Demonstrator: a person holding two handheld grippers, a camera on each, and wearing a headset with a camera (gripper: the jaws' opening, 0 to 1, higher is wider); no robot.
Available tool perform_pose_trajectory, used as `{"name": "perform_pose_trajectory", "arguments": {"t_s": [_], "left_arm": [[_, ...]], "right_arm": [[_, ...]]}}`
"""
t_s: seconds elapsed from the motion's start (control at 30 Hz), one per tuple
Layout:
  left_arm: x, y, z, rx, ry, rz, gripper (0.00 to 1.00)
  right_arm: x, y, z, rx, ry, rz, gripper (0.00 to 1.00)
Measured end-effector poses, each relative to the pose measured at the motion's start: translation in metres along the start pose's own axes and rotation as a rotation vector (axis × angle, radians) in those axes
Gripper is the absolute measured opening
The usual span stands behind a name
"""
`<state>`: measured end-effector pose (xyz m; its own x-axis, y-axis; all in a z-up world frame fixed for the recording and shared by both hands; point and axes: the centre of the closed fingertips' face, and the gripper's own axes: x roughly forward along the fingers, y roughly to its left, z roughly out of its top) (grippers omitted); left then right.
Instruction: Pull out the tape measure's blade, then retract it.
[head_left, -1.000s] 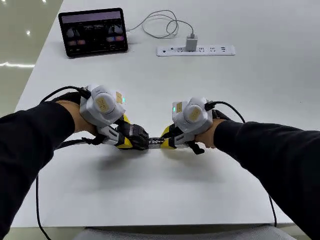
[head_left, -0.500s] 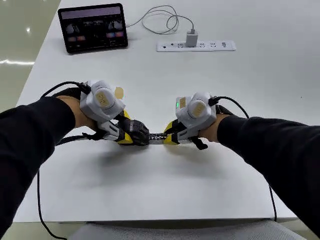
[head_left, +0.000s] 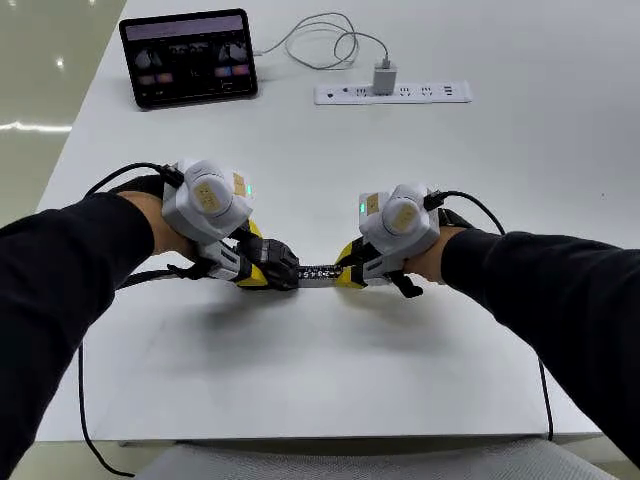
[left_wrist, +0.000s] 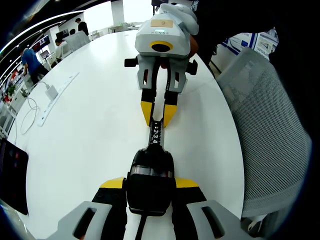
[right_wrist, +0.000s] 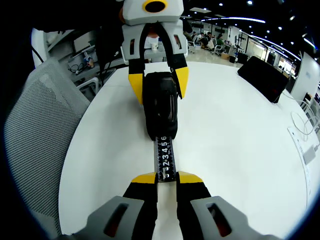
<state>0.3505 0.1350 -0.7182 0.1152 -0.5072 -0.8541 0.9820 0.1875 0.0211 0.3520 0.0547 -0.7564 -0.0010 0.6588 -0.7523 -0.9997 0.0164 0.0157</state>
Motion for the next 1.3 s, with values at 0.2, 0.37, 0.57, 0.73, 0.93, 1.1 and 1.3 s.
{"name": "perform_pose_trajectory", "arguments": {"t_s": [0.2, 0.37, 0.57, 0.73, 0.93, 1.1, 1.3], "left_arm": [[0.000, 0.000, 0.000, 0.000, 0.001, -0.001, 0.30], [0.000, -0.001, 0.000, -0.004, 0.002, -0.002, 0.30], [0.000, 0.000, 0.000, -0.007, 0.001, 0.001, 0.30], [0.001, 0.000, 0.000, -0.006, 0.002, 0.001, 0.30], [0.001, 0.000, 0.000, -0.006, 0.003, -0.001, 0.30], [0.001, 0.000, -0.001, -0.007, 0.003, 0.000, 0.30], [0.001, 0.000, -0.001, -0.008, 0.004, 0.000, 0.30]], "right_arm": [[-0.004, 0.000, -0.005, 0.008, 0.015, -0.004, 0.08], [-0.006, -0.001, -0.010, 0.011, 0.019, -0.007, 0.08], [-0.009, -0.002, -0.015, 0.012, 0.026, -0.009, 0.08], [-0.012, -0.003, -0.018, 0.016, 0.031, -0.010, 0.08], [-0.014, -0.003, -0.021, 0.018, 0.035, -0.012, 0.08], [-0.015, -0.003, -0.022, 0.026, 0.036, -0.008, 0.08], [-0.017, -0.002, -0.024, 0.026, 0.041, -0.008, 0.08]]}}
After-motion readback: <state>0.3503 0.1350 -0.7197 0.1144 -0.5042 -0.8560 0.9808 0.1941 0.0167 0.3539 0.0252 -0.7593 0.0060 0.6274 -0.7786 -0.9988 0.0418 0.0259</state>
